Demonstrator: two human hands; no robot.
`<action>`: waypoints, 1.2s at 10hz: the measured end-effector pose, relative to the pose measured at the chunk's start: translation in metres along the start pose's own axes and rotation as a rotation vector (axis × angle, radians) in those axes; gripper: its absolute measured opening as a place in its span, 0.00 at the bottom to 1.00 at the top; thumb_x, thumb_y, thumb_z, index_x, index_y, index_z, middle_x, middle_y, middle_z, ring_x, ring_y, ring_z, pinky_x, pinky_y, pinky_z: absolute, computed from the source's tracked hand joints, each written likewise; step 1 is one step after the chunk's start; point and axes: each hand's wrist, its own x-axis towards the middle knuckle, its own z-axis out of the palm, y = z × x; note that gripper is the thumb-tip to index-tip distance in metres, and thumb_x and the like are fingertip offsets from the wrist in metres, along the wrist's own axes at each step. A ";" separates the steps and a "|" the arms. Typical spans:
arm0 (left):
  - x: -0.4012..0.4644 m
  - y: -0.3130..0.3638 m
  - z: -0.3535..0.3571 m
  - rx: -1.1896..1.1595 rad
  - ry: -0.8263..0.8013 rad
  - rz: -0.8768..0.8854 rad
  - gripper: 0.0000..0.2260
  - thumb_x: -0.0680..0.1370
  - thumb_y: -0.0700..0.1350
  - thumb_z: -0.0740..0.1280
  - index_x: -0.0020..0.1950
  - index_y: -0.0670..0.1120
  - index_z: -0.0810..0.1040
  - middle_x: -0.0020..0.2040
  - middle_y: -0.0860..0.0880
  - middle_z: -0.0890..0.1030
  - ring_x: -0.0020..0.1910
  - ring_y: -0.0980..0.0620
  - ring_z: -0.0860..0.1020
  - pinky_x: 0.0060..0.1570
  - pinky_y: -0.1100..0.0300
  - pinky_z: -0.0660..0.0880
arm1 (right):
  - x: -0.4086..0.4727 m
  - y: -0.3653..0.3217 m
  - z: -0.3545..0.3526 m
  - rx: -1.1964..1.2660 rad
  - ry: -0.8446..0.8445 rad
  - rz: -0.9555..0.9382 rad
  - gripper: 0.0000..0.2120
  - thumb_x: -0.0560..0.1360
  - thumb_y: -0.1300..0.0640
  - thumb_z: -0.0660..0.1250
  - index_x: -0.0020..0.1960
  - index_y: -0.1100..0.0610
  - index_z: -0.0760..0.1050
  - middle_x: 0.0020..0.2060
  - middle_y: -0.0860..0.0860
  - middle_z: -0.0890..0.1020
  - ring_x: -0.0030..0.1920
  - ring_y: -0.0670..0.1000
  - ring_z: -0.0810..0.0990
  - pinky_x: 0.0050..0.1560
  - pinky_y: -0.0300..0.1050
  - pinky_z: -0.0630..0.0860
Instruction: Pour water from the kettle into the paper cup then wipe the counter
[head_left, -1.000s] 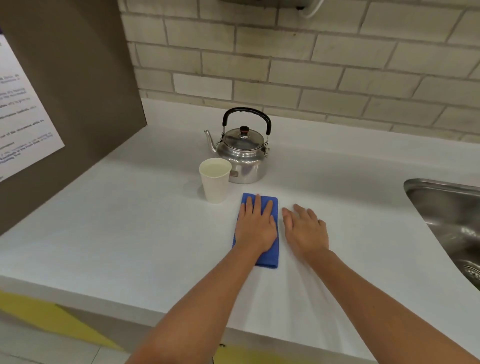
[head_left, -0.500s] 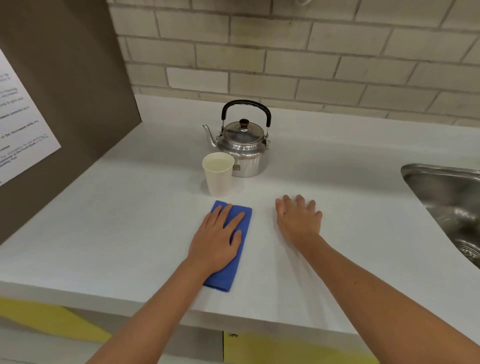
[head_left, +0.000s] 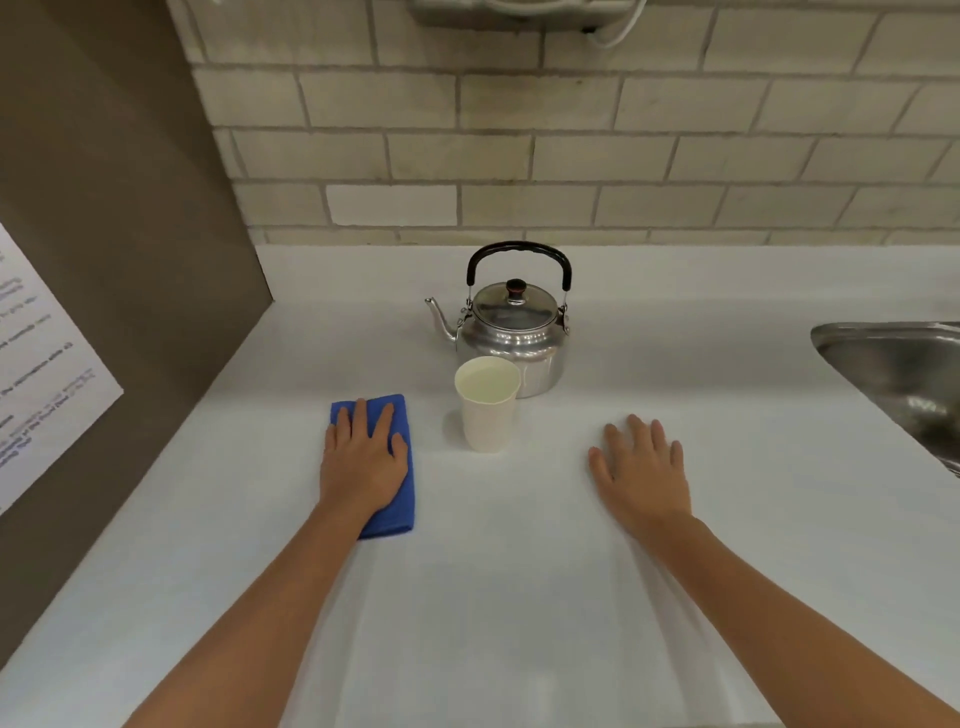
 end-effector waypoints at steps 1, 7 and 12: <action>0.037 -0.002 0.001 0.045 0.009 0.011 0.23 0.79 0.50 0.49 0.74 0.48 0.52 0.76 0.40 0.54 0.74 0.39 0.51 0.73 0.46 0.49 | 0.002 0.000 0.000 0.042 0.001 -0.101 0.22 0.80 0.49 0.50 0.71 0.55 0.59 0.74 0.53 0.59 0.75 0.56 0.50 0.74 0.54 0.48; 0.064 0.003 0.004 0.066 -0.053 0.108 0.23 0.80 0.50 0.48 0.75 0.49 0.51 0.77 0.42 0.51 0.75 0.40 0.50 0.74 0.48 0.46 | 0.009 -0.009 -0.004 0.109 0.114 -0.131 0.19 0.79 0.50 0.55 0.66 0.57 0.68 0.67 0.53 0.70 0.68 0.53 0.65 0.68 0.48 0.61; 0.024 0.036 -0.018 0.014 0.187 0.068 0.21 0.79 0.47 0.53 0.71 0.42 0.61 0.70 0.43 0.69 0.69 0.46 0.65 0.68 0.49 0.61 | 0.035 -0.023 -0.033 0.010 0.155 -0.149 0.23 0.79 0.46 0.52 0.71 0.54 0.62 0.70 0.55 0.68 0.70 0.55 0.63 0.69 0.54 0.60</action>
